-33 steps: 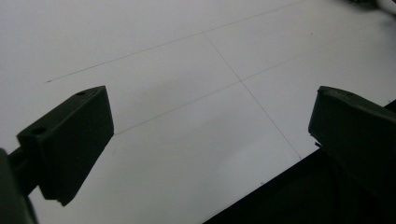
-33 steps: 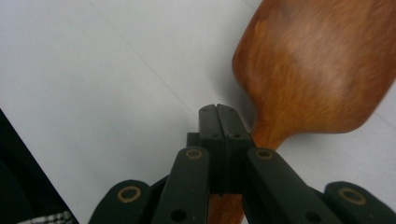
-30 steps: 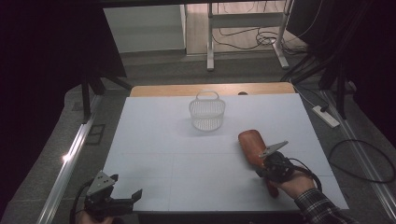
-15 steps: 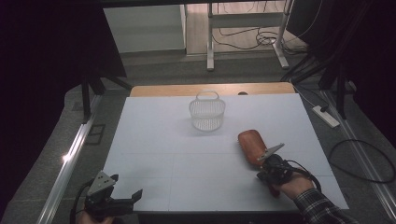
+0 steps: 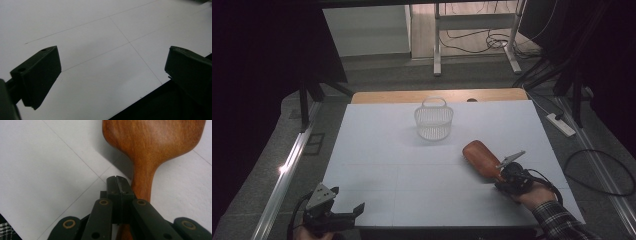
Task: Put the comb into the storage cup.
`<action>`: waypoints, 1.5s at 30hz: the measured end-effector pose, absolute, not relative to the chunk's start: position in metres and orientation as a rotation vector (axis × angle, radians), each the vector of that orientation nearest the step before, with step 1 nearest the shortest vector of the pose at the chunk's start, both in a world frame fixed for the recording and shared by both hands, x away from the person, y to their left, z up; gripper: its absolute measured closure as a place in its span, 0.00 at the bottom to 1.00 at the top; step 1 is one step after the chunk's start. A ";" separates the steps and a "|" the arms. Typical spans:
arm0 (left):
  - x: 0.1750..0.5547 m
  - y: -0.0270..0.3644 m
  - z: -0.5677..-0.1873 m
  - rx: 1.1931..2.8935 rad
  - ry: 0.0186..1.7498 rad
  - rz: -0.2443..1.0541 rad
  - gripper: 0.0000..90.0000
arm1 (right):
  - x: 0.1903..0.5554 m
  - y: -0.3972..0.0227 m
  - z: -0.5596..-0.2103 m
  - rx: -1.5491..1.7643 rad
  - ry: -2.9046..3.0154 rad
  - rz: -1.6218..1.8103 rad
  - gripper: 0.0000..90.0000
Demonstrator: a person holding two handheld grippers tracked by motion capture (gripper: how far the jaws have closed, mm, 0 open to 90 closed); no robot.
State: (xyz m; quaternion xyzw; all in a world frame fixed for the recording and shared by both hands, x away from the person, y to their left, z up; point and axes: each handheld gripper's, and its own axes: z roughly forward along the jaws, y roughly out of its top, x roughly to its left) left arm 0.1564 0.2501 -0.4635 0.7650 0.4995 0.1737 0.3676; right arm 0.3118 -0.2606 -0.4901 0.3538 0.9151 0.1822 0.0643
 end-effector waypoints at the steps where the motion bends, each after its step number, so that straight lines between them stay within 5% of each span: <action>1: 0.156 0.250 -0.464 1.965 1.283 0.446 0.02 | 0.312 -0.261 -0.490 1.071 2.763 0.550 0.99; 19: 0.157 0.250 -0.464 1.965 1.290 0.446 0.02 | 0.298 -0.254 -0.468 1.010 2.689 0.674 0.88; 26: 0.157 0.250 -0.464 1.965 1.291 0.446 0.02 | 0.299 -0.255 -0.463 1.041 2.636 0.665 0.66; 34: 0.157 0.250 -0.464 1.967 1.289 0.446 0.02 | 0.305 -0.258 -0.464 1.126 2.573 0.603 0.24; 45: 0.157 0.249 -0.464 1.970 1.289 0.448 0.02 | 0.314 -0.265 -0.467 1.192 2.556 0.624 0.00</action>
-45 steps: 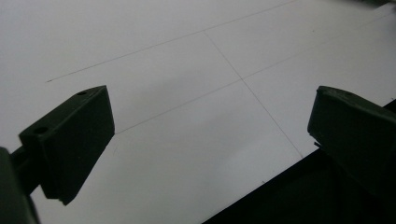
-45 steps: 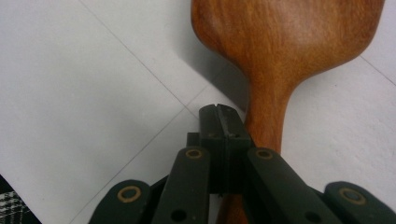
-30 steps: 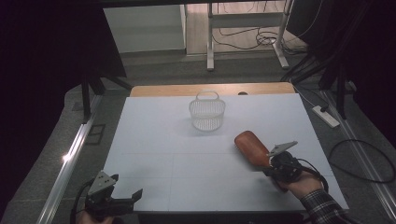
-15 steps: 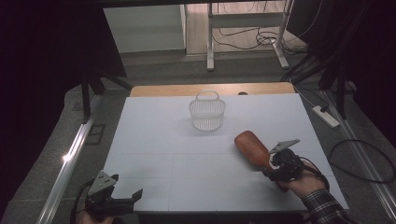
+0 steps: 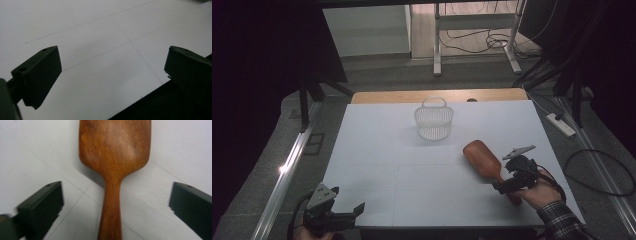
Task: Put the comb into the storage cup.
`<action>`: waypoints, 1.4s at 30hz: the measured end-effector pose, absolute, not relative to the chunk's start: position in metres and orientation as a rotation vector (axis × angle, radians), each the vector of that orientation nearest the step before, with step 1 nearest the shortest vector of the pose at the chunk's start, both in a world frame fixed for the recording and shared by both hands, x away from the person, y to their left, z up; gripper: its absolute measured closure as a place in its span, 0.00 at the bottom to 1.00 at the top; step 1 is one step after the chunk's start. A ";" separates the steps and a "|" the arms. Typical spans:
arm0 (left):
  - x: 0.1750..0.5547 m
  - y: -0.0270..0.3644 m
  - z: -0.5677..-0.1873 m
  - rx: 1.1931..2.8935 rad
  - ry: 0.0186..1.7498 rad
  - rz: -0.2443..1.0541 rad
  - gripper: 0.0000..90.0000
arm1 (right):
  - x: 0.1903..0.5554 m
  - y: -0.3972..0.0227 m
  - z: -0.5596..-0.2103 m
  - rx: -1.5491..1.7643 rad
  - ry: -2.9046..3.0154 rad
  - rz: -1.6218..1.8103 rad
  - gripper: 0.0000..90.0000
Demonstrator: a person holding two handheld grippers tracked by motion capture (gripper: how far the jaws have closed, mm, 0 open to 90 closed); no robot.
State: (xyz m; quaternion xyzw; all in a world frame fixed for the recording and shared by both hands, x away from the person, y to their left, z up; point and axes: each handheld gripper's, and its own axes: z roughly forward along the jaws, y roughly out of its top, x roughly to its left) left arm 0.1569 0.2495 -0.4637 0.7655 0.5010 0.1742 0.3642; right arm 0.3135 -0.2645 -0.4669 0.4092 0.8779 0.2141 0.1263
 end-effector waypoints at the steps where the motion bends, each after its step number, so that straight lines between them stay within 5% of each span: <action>1: 0.157 0.249 -0.464 1.969 1.289 0.448 0.02 | 0.314 -0.265 -0.467 1.184 2.549 0.632 0.00; 42: 0.157 0.249 -0.464 1.977 1.288 0.448 0.02 | 0.327 -0.259 -0.499 1.277 2.632 0.447 0.00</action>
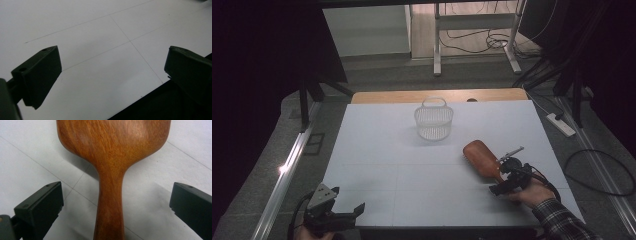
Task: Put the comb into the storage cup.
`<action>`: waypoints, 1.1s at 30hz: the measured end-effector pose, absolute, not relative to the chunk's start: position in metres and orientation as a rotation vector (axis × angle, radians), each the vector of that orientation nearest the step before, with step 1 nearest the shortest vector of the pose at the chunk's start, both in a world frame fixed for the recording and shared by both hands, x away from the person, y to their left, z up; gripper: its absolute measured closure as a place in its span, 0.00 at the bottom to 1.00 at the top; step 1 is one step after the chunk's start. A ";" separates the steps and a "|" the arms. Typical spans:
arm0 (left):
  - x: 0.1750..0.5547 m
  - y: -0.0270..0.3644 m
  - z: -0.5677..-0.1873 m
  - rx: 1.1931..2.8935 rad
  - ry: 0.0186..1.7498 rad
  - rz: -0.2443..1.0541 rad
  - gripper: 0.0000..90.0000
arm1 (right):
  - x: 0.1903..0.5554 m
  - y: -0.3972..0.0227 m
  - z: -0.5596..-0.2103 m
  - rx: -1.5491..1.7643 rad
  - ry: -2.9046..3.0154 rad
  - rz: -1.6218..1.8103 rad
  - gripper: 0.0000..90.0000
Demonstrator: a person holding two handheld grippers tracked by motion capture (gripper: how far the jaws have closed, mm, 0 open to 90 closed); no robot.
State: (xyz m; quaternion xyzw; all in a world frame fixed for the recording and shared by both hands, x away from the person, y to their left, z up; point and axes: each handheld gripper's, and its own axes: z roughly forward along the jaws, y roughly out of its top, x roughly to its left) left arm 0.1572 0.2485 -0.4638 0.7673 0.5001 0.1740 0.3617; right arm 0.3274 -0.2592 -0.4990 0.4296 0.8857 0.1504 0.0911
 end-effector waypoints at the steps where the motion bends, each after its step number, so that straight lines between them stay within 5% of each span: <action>1: 0.157 0.248 -0.464 1.977 1.288 0.448 0.02 | 0.328 -0.259 -0.499 1.282 2.630 0.449 0.01; 8: 0.157 0.249 -0.464 1.978 1.287 0.446 0.02 | 0.328 -0.263 -0.494 1.267 2.617 0.510 0.32; 9: 0.157 0.249 -0.464 1.979 1.287 0.446 0.02 | 0.328 -0.264 -0.492 1.256 2.617 0.531 0.44; 21: 0.157 0.248 -0.464 1.980 1.287 0.448 0.02 | 0.328 -0.263 -0.491 1.221 2.667 0.555 0.76; 33: 0.157 0.248 -0.464 1.983 1.283 0.453 0.02 | 0.330 -0.265 -0.489 1.311 2.672 0.566 0.81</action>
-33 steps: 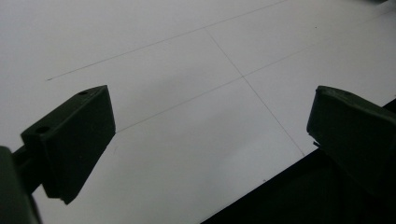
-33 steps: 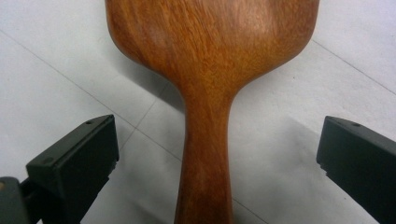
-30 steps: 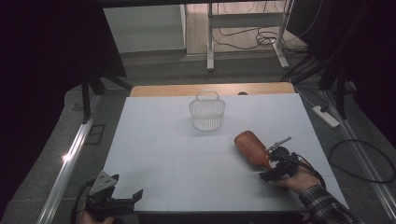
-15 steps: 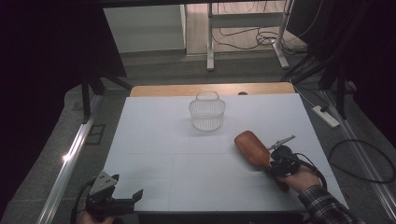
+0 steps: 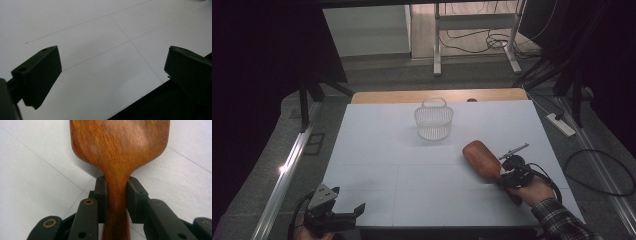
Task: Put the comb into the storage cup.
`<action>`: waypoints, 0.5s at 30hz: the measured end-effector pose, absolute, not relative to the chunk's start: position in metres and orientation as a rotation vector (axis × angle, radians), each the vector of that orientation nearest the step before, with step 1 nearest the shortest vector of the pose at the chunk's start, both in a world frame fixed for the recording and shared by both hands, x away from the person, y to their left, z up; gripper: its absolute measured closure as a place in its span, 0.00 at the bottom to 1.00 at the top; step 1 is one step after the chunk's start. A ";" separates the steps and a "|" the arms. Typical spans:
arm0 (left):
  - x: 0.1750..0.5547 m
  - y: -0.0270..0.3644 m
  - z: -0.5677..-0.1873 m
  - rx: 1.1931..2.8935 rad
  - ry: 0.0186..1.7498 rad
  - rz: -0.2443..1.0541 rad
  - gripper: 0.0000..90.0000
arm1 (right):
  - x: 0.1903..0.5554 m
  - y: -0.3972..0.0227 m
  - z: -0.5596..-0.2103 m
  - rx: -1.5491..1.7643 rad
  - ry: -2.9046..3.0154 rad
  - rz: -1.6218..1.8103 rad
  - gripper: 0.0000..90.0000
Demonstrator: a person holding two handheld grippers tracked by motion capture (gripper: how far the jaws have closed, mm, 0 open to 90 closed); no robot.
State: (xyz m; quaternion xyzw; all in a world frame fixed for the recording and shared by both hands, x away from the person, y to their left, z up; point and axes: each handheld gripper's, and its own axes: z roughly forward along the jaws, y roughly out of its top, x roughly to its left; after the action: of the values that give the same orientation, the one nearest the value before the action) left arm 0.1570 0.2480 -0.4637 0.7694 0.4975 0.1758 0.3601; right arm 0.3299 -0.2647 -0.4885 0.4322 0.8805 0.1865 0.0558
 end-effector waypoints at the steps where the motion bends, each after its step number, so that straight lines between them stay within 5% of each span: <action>1: 0.157 0.248 -0.464 1.983 1.282 0.452 0.02 | 0.330 -0.265 -0.488 1.314 2.669 0.574 0.81; 15: 0.158 0.249 -0.463 1.970 1.282 0.439 0.02 | 0.327 -0.266 -0.484 1.289 2.646 0.629 0.81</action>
State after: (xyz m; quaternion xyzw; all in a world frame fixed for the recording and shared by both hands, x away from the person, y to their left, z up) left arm 0.1576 0.2493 -0.4634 0.7666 0.4988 0.1708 0.3665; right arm 0.3272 -0.2657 -0.4837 0.4274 0.8772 0.2085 0.0661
